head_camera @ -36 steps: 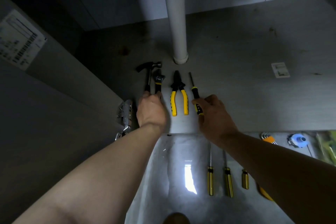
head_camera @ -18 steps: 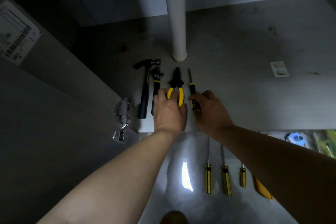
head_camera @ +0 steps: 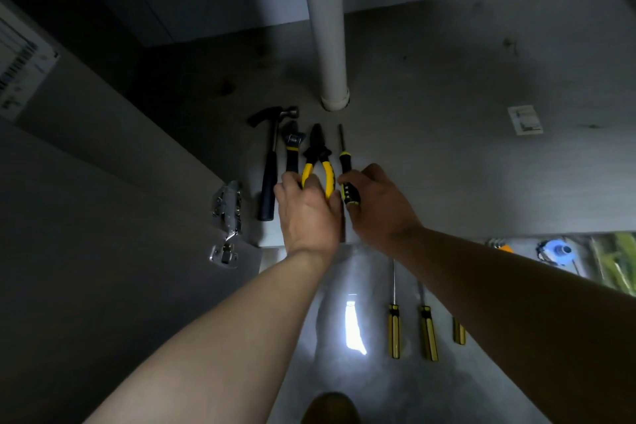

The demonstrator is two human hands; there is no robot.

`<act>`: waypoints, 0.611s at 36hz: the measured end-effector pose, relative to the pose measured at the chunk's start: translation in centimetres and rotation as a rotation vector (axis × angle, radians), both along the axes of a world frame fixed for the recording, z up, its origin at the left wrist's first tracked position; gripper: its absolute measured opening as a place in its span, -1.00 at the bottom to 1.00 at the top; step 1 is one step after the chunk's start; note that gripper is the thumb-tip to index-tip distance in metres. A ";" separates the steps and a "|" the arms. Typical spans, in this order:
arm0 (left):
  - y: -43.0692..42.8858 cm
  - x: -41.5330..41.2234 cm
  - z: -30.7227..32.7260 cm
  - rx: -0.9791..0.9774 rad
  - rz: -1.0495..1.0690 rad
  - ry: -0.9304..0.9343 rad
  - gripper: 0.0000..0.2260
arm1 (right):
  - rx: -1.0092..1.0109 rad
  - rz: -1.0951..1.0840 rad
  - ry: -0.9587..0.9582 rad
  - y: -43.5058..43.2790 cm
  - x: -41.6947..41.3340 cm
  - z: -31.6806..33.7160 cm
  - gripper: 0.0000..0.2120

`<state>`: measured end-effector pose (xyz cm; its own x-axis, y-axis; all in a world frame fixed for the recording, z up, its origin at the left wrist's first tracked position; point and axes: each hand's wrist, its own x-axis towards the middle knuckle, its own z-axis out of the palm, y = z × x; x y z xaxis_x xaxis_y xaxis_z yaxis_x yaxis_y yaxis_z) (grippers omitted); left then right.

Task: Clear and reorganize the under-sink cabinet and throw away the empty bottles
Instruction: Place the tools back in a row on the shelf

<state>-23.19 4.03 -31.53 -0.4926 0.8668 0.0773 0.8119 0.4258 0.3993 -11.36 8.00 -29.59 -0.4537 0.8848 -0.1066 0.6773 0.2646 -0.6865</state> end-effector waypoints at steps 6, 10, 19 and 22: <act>-0.6 0.4 0.3 0.019 -0.003 0.037 -0.77 | -0.030 0.077 0.021 0.0 1.2 0.3 -0.53; -2.9 1.5 1.0 0.217 -0.093 0.040 -0.84 | 0.032 0.164 -0.061 -0.1 4.0 1.4 -0.59; -11.3 6.7 -4.7 -0.206 -0.587 -0.207 -0.78 | -0.150 0.227 -0.492 -6.3 10.6 -0.7 -0.82; -12.8 7.8 -6.9 -0.418 -0.494 -0.330 -0.72 | -0.320 0.169 -0.637 -9.1 11.6 -2.8 -0.75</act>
